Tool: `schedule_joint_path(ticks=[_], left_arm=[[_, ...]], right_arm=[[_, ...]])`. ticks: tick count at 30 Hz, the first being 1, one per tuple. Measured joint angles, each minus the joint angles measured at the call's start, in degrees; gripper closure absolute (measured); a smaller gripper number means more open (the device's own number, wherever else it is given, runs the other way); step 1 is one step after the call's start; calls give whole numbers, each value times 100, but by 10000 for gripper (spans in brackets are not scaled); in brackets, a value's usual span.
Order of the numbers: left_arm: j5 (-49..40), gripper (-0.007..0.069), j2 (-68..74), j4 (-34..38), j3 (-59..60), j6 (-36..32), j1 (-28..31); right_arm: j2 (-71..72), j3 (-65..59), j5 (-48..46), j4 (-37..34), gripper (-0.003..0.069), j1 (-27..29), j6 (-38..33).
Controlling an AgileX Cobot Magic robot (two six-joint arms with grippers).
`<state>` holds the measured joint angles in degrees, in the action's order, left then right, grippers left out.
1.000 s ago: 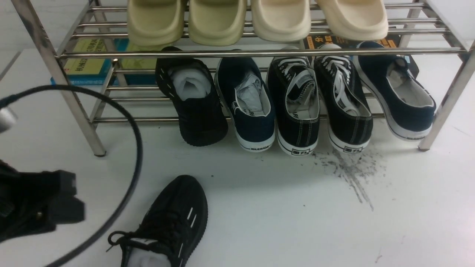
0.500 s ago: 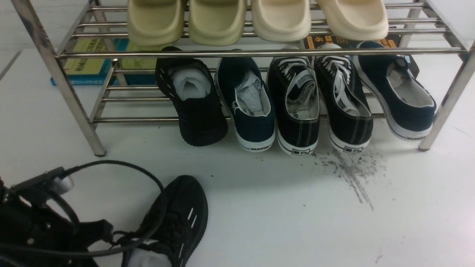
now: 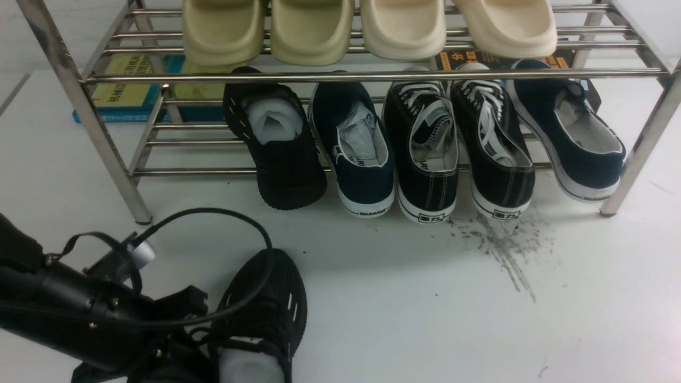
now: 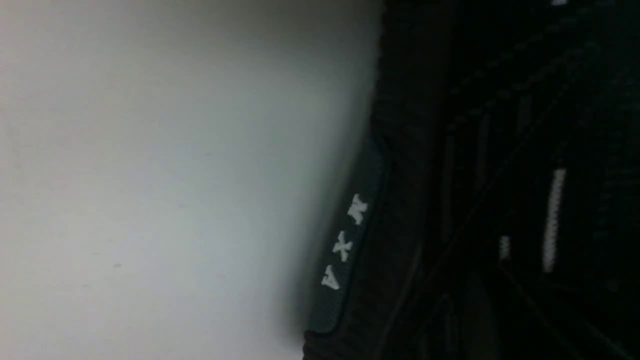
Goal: Take the shoes off the shelf with your hand on the white table.
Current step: 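Grasp the leftmost shoe on the bottom shelf of the shoe rack with the left gripper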
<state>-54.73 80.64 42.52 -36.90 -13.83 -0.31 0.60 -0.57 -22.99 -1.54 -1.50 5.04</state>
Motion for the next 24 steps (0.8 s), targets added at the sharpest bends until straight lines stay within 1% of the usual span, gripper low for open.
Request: schedule_joint_path(ticks=[3,6,10,11,12,15,17,18,21,22,23,24], left_arm=[[-175,607,0,50,-130,-38,0],[-471,599,0,-363,-508,95,0],[-776,580,5,-1227,-1297,802,0],[-783,579,5,-1277,-1297,844,0],[-846,568,5,-1637,-1734,1181,0],[-820,540,5,-2000,-2407,1610,0],[-749,526,5,-2013,-2545,1670,0],[-594,498,5,-1982,-2756,1731,0],[-243,434,11,-1821,-2898,1791,-91],[-177,423,17,-1815,-2904,1791,-148],[158,370,76,-1798,-2916,1798,-385],[248,364,94,-1798,-2916,1798,-460]], right_arm=[[0,0,0,0,420,0,0],[0,0,0,0,420,0,0],[0,0,0,0,420,0,0],[0,0,0,0,420,0,0],[0,0,0,0,420,0,0],[0,0,0,0,420,0,0],[0,0,0,0,420,0,0],[0,0,0,0,420,0,0],[0,0,0,0,420,0,0],[0,0,0,0,420,0,0],[0,0,0,0,420,0,0],[0,0,0,0,420,0,0]])
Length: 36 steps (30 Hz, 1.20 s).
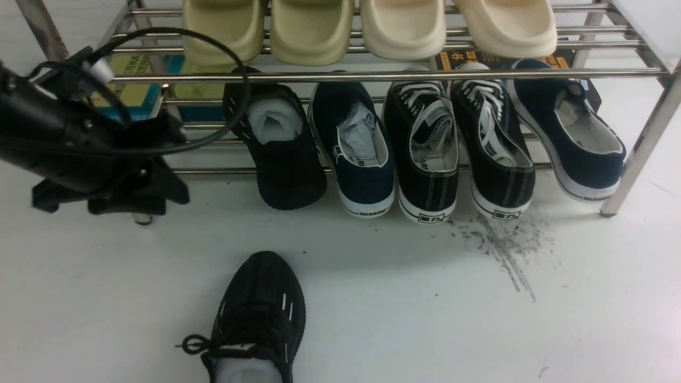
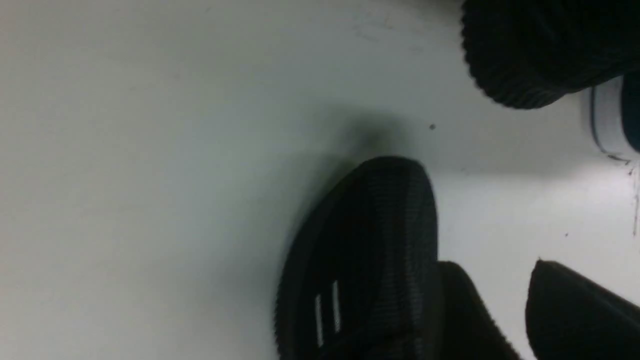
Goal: Take the shoes off the shelf with your hand on the white table.
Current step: 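Grasp the leftmost shoe on the bottom shelf of the shoe rack with the left gripper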
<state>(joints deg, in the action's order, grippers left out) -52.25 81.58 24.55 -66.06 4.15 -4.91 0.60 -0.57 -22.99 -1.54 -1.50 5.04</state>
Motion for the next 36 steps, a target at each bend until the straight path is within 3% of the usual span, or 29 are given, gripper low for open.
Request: schedule_joint_path(ticks=[3,7,16,26,29,36], left_arm=[[1001,272,243,-50,-69,29,-756],[1892,243,538,-280,-302,266,-1174],[2831,237,1284,-1008,-459,1200,-1309],[3574,237,1919,-1097,-464,1379,-1309],[3692,260,2011,-1097,-464,1385,-1309],[3384,571,1914,-1146,-470,1395,-1309]], right_arm=[[0,0,0,0,420,0,0],[0,0,0,0,420,0,0],[0,0,0,0,420,0,0],[0,0,0,0,420,0,0],[0,0,0,0,420,0,0],[0,0,0,0,420,0,0]])
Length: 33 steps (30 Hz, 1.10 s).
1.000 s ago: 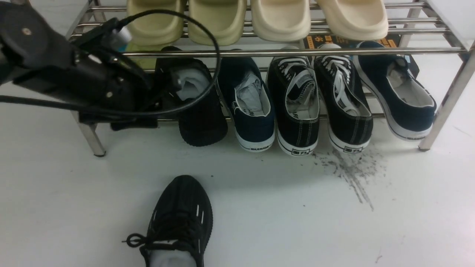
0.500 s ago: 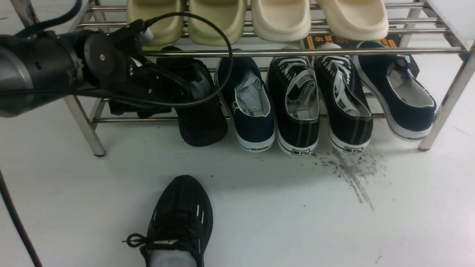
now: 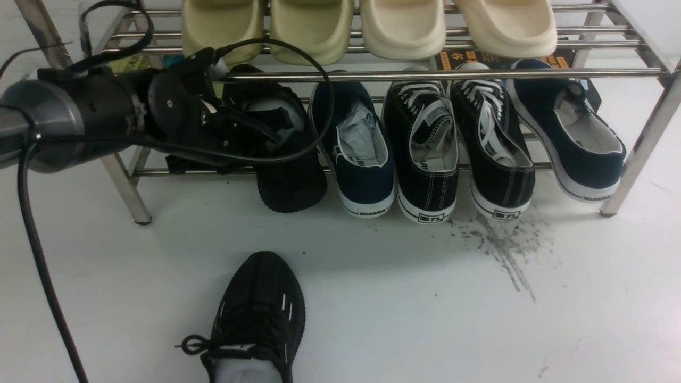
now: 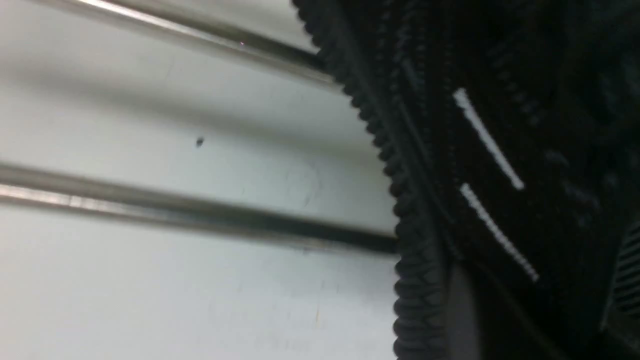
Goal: Take the shoes off the shelf with your hand on the white table.
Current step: 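Grasp the leftmost shoe on the bottom shelf of the shoe rack with the left gripper, then set the held shoe down on the floor in front of the rack with the left gripper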
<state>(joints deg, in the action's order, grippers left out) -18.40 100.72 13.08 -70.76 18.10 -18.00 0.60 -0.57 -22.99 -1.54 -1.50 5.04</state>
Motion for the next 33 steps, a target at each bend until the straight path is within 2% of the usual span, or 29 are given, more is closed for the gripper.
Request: schedule_joint_path(ticks=[3,14,19,22,24,27,31,33], left_arm=[[-652,596,-417,-34,5,0,0],[-2983,596,-1925,-88,5,0,-6],[-3546,596,-2517,-103,19,35,-11],[-3695,596,-2908,-152,192,281,-158],[-3692,596,-3155,-192,444,577,-479],[-3530,596,-3300,-316,931,1219,-1389],[-3084,596,-3261,-892,1529,2401,-2588],[-2807,596,-3236,-1501,1756,3420,-3087]], right_arm=[[0,0,0,0,420,0,0],[0,0,0,0,420,0,0],[0,0,0,0,420,0,0],[0,0,0,0,420,0,0],[0,0,0,0,420,0,0],[0,0,0,0,420,0,0],[0,0,0,0,420,0,0],[0,0,0,0,420,0,0]])
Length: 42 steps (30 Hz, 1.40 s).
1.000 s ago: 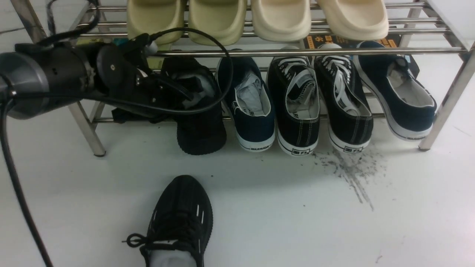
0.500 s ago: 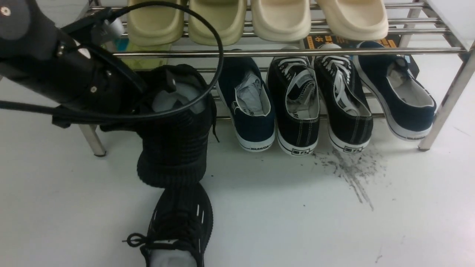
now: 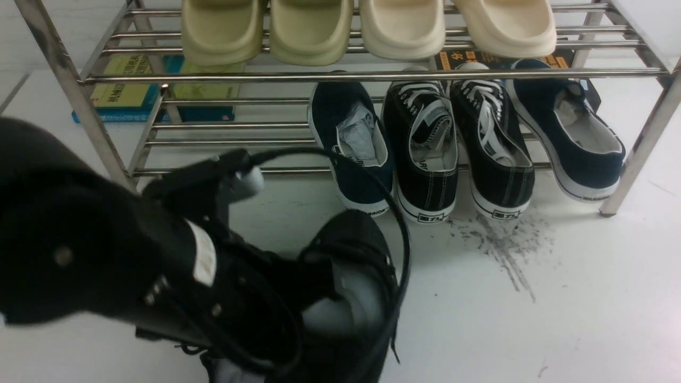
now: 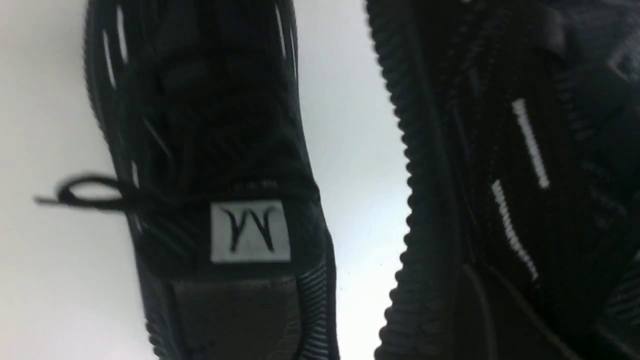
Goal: Take the shoes off the shelf with your hand on the white table.
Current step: 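Set the held shoe down on the floor in front of the rack with the left gripper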
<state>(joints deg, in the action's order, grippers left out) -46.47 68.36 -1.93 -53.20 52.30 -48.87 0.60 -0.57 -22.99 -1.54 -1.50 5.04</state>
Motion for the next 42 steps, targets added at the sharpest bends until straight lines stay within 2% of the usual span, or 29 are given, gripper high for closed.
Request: schedule_joint_path(ticks=[2,6,9,12,17,25,30,33,35,36,39,42], left_arm=[[135,596,62,-645,103,938,-402],[140,596,312,-1675,117,2253,-903],[194,595,605,-2046,117,2858,-1189],[450,594,976,-2092,117,3074,-1290],[785,590,1630,-2092,117,3145,-1316],[813,582,1997,-2090,117,3145,-1322],[760,540,1997,-2071,117,3060,-1322],[532,473,1958,-2011,117,2899,-1322],[395,391,1849,-1936,71,2682,-1322],[388,384,1838,-1927,66,2665,-1322],[287,281,1594,-1731,-73,2385,-1322],[29,243,1290,-1663,-360,2023,-1317]], right_arm=[[0,0,0,0,420,0,0],[0,0,0,0,420,0,0],[0,0,0,0,420,0,0],[0,0,0,0,420,0,0],[0,0,0,0,420,0,0],[0,0,0,0,420,0,0],[0,0,0,0,420,0,0],[0,0,0,0,420,0,0],[0,0,0,0,420,0,0],[0,0,0,0,420,0,0],[0,0,0,0,420,0,0],[0,0,0,0,420,0,0]])
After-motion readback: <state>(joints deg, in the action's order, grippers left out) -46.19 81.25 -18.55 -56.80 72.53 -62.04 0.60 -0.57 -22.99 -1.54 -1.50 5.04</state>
